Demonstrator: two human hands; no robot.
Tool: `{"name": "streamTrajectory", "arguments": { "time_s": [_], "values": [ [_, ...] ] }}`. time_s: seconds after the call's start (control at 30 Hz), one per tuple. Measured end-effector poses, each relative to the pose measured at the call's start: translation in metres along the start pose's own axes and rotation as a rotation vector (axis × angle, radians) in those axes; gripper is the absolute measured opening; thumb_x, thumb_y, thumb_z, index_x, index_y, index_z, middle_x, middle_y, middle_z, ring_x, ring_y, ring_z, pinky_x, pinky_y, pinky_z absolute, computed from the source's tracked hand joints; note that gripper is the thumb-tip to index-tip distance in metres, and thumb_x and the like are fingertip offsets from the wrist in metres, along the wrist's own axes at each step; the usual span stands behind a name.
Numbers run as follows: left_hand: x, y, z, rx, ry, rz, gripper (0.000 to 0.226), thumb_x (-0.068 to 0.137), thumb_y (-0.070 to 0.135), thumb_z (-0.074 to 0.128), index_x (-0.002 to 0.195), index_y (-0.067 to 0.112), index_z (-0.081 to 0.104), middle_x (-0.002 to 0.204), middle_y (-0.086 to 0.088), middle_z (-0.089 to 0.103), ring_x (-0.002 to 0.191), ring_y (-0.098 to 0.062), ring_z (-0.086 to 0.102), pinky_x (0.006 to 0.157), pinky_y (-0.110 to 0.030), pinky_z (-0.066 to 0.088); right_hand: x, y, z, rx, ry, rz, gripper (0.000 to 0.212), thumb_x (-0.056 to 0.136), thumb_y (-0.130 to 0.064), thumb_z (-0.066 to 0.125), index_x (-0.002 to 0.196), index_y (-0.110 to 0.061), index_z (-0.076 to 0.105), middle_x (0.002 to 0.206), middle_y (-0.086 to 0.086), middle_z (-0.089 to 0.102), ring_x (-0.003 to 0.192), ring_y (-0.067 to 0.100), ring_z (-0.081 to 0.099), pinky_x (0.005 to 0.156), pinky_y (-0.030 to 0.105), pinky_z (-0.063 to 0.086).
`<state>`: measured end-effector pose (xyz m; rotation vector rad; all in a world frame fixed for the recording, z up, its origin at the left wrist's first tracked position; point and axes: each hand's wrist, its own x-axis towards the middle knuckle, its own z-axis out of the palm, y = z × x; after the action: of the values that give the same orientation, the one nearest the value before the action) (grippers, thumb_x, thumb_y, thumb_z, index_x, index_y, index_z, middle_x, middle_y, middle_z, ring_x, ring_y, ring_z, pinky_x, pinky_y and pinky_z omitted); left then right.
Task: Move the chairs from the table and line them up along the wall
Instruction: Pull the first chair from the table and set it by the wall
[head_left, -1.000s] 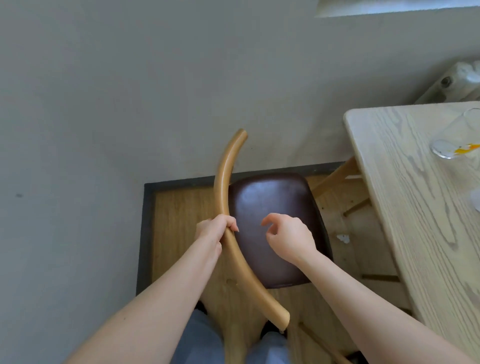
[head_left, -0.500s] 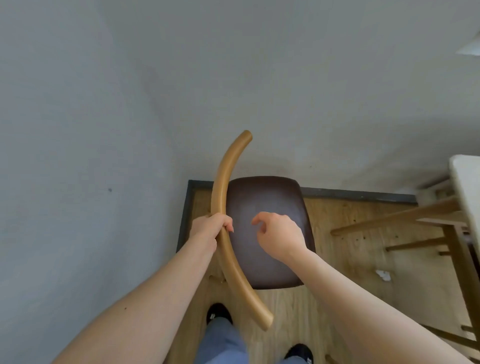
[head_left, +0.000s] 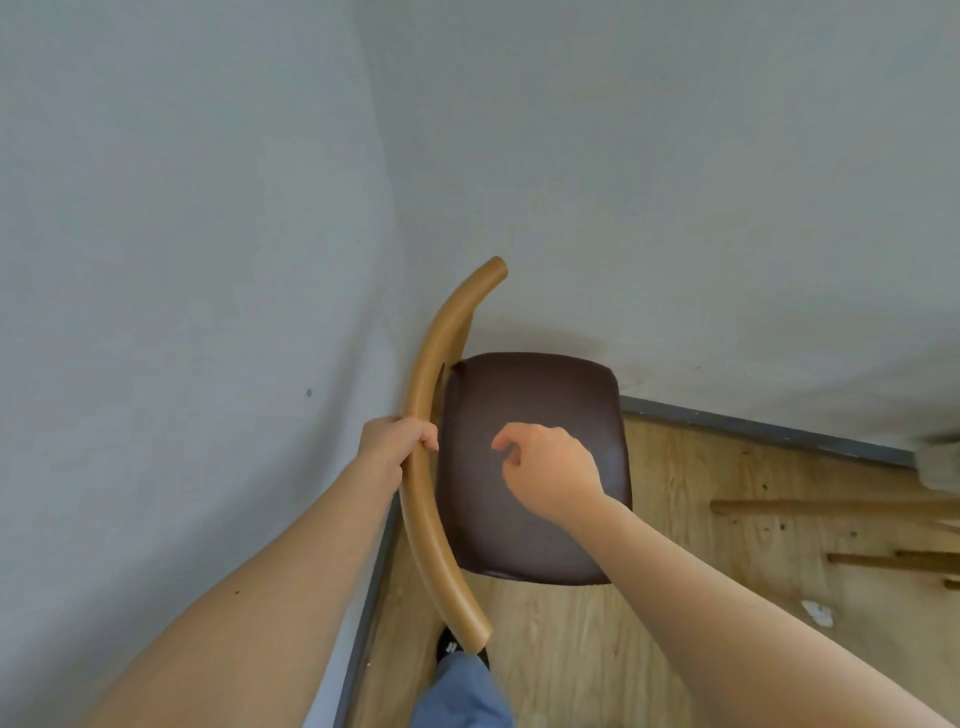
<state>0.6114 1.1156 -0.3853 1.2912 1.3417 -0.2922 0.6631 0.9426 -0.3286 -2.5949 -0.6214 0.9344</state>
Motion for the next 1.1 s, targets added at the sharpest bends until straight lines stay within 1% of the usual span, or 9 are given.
{"name": "streamTrajectory", "arguments": {
  "time_s": [0.17, 0.27, 0.33, 0.6, 0.7, 0.83, 0.97, 1.03, 1.1],
  "values": [
    [0.021, -0.005, -0.021, 0.212, 0.164, 0.171, 0.021, 0.075, 0.01, 0.069, 0.093, 0.011, 0.058, 0.078, -0.004, 0.057, 0.068, -0.02, 0.055, 0.065, -0.035, 0.05, 0.016, -0.026, 0.007, -0.014, -0.039, -0.027, 0.036, 0.094, -0.016, 0.043, 0.123, -0.029, 0.058, 0.116, 0.002, 0.066, 0.098, 0.024, 0.063, 0.081, 0.034, 0.053],
    [0.031, -0.008, -0.037, 0.33, 0.248, 0.22, 0.015, 0.08, 0.013, 0.068, 0.086, 0.014, 0.055, 0.071, -0.001, 0.055, 0.062, -0.019, 0.055, 0.064, -0.033, 0.049, 0.021, -0.037, 0.012, -0.019, -0.058, -0.031, 0.035, 0.093, -0.017, 0.044, 0.122, -0.029, 0.059, 0.114, 0.002, 0.067, 0.098, 0.025, 0.064, 0.084, 0.037, 0.054],
    [0.036, -0.01, -0.044, 0.373, 0.272, 0.249, 0.015, 0.081, 0.017, 0.069, 0.085, 0.016, 0.054, 0.074, -0.003, 0.057, 0.066, -0.023, 0.057, 0.064, -0.032, 0.049, 0.025, -0.044, 0.016, -0.027, -0.073, -0.035, 0.035, 0.093, -0.017, 0.044, 0.123, -0.029, 0.059, 0.114, 0.002, 0.067, 0.097, 0.025, 0.064, 0.084, 0.037, 0.054],
    [0.034, -0.012, -0.039, 0.396, 0.341, 0.318, 0.016, 0.085, 0.024, 0.068, 0.088, 0.012, 0.058, 0.082, -0.006, 0.06, 0.071, -0.024, 0.057, 0.065, -0.031, 0.047, 0.026, -0.052, 0.017, -0.041, -0.081, -0.031, 0.035, 0.094, -0.017, 0.044, 0.122, -0.029, 0.059, 0.114, 0.002, 0.067, 0.096, 0.023, 0.064, 0.083, 0.036, 0.055],
    [0.035, -0.008, -0.04, 0.415, 0.37, 0.295, 0.018, 0.084, 0.022, 0.067, 0.092, 0.007, 0.062, 0.086, -0.01, 0.064, 0.08, -0.031, 0.064, 0.066, -0.032, 0.048, 0.023, -0.047, 0.013, -0.029, -0.058, -0.026, 0.035, 0.094, -0.017, 0.044, 0.122, -0.03, 0.059, 0.115, 0.0, 0.067, 0.097, 0.022, 0.064, 0.084, 0.034, 0.055],
    [0.034, -0.006, -0.036, 0.382, 0.408, 0.239, 0.016, 0.082, 0.015, 0.065, 0.093, 0.003, 0.064, 0.091, -0.015, 0.068, 0.084, -0.035, 0.066, 0.064, -0.033, 0.046, 0.017, -0.034, 0.007, -0.024, -0.036, 0.0, 0.034, 0.095, -0.018, 0.044, 0.122, -0.03, 0.06, 0.117, 0.0, 0.066, 0.1, 0.022, 0.064, 0.088, 0.037, 0.055],
    [0.034, -0.005, -0.036, 0.349, 0.449, 0.231, 0.017, 0.083, 0.014, 0.064, 0.093, 0.001, 0.065, 0.092, -0.017, 0.069, 0.084, -0.036, 0.066, 0.065, -0.035, 0.049, 0.013, -0.023, 0.004, -0.015, -0.019, 0.021, 0.033, 0.095, -0.019, 0.046, 0.122, -0.031, 0.06, 0.118, -0.001, 0.066, 0.097, 0.019, 0.064, 0.083, 0.03, 0.055],
    [0.03, -0.007, -0.036, 0.388, 0.475, 0.275, 0.017, 0.082, 0.016, 0.066, 0.093, 0.003, 0.065, 0.091, -0.015, 0.069, 0.084, -0.035, 0.066, 0.068, -0.037, 0.05, 0.012, -0.017, 0.004, -0.022, -0.014, 0.029, 0.033, 0.095, -0.018, 0.046, 0.122, -0.031, 0.06, 0.119, -0.002, 0.065, 0.096, 0.019, 0.064, 0.078, 0.027, 0.052],
    [0.026, -0.009, -0.038, 0.463, 0.516, 0.41, 0.017, 0.083, 0.015, 0.066, 0.097, 0.006, 0.064, 0.093, -0.013, 0.069, 0.087, -0.034, 0.065, 0.073, -0.039, 0.051, 0.01, -0.014, 0.004, -0.016, -0.01, 0.04, 0.033, 0.095, -0.018, 0.047, 0.122, -0.031, 0.06, 0.119, -0.002, 0.066, 0.096, 0.019, 0.064, 0.077, 0.026, 0.051]
  ]
}}
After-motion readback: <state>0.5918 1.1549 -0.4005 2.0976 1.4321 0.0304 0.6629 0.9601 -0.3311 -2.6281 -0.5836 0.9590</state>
